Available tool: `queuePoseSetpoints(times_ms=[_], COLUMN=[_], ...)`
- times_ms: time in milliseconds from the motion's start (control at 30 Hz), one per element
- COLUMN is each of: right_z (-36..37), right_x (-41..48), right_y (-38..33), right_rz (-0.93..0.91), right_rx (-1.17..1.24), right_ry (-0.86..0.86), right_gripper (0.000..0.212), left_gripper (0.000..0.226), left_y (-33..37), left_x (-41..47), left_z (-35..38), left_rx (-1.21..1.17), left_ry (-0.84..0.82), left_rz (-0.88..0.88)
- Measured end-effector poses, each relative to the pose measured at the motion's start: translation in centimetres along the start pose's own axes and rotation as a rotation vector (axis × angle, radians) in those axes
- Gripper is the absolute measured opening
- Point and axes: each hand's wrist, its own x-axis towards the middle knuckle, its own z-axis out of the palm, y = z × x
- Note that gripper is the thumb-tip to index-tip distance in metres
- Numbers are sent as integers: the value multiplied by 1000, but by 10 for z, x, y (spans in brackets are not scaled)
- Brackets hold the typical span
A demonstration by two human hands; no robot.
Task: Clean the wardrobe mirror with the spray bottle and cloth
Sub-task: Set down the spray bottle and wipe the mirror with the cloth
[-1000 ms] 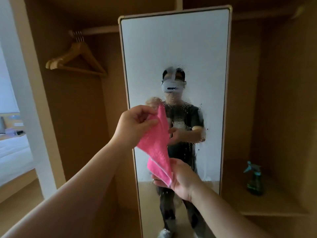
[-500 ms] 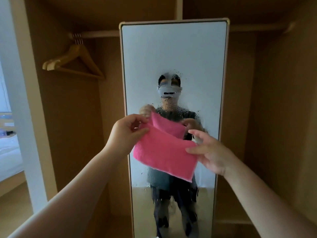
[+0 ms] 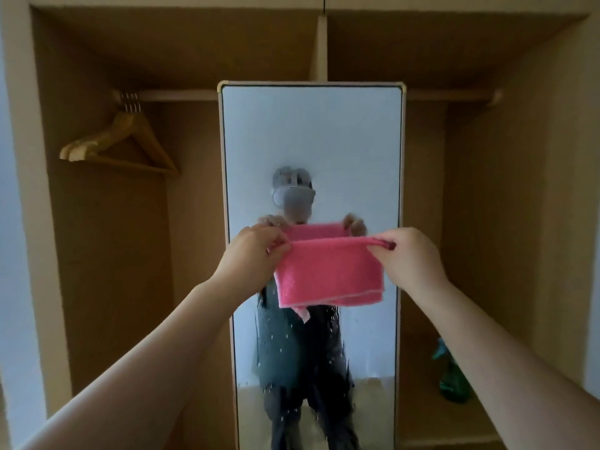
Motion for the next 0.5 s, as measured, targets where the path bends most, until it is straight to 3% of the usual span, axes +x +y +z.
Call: queuePoseSetpoints(times_ms=[133, 367, 500], right_z=[-18, -32, -36], right_x=[20, 52, 81], right_y=[-12, -21, -16], right_rz=[62, 193, 168], right_rx=[-203, 203, 265], right_ry=[-50, 119, 283], right_gripper=[38, 22, 22], left_gripper=[10, 10, 11], left_y=[5, 17, 29], left_x=[15, 50, 73], left_z=[-7, -7, -2], left_rx=[-131, -218, -201], left_ry=[-55, -40, 49], left_rz=[-46, 3, 53])
